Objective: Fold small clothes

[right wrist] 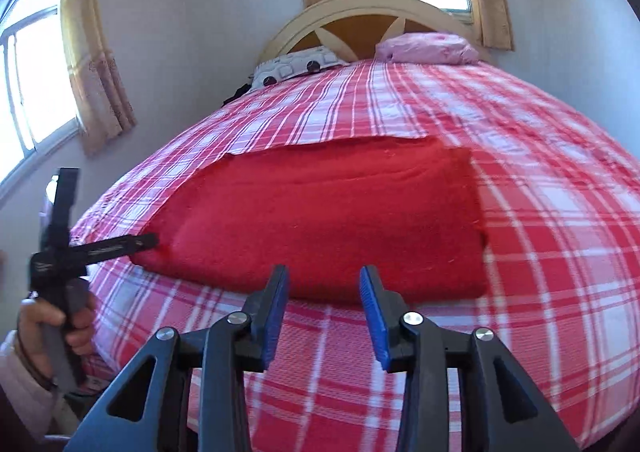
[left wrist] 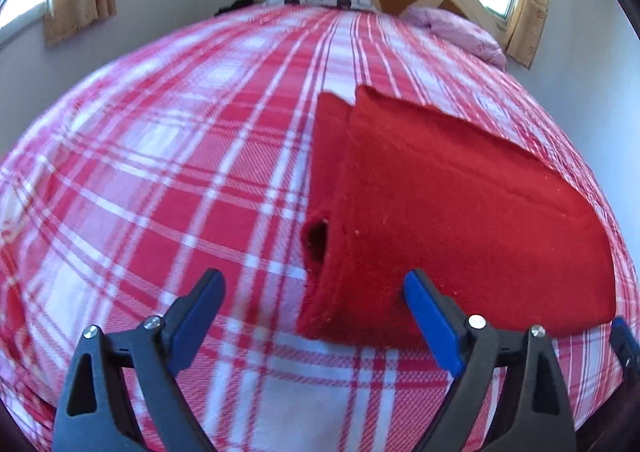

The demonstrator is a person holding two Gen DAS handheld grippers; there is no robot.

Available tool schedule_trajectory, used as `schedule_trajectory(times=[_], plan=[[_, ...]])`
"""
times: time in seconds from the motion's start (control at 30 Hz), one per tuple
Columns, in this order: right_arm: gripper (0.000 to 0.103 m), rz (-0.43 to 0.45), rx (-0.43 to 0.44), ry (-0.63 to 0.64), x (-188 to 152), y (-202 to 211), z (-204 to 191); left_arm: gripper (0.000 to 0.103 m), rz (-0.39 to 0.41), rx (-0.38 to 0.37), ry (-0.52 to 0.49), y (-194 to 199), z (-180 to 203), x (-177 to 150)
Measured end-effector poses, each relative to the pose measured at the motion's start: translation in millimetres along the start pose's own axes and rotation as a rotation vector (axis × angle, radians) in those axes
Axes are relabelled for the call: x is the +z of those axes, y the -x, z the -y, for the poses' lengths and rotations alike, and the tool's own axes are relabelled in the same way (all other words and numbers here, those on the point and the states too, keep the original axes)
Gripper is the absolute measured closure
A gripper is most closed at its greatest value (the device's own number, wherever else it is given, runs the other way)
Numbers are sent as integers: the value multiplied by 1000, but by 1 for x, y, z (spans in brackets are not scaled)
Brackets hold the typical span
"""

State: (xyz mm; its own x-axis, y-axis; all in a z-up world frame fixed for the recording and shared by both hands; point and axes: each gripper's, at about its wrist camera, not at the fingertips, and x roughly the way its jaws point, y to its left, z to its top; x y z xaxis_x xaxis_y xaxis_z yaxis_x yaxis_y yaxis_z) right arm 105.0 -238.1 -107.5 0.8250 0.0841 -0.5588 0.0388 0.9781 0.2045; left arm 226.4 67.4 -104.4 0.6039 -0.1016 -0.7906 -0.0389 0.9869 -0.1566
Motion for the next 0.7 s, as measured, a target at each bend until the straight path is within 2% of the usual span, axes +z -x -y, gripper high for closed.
schedule_trajectory(times=[0.03,0.13,0.23,0.3,0.43,0.57,0.6,0.7], plan=[[62,-7,3,-2,-1,-1,0,9,-19,-7,19,-6,2,0],[62,-13,1,1,-1,-3,-1,15,-1,7,2,-5,10,-1],[62,-12,7,-4,1,-4,0,30,-6,-28,6,-5,15,0],[62,-11,19,-5,4,-5,0,46,-9,-54,21,-6,14,2],[62,4,36,21,19,-7,-10,56,-10,-64,50,-8,16,6],[61,21,71,65,40,-13,-28,82,-10,-122,111,-5,10,6],[60,21,94,71,46,-16,-32,84,-4,-133,119,-2,9,6],[39,12,173,68,65,-31,-47,87,24,-155,134,7,9,3]])
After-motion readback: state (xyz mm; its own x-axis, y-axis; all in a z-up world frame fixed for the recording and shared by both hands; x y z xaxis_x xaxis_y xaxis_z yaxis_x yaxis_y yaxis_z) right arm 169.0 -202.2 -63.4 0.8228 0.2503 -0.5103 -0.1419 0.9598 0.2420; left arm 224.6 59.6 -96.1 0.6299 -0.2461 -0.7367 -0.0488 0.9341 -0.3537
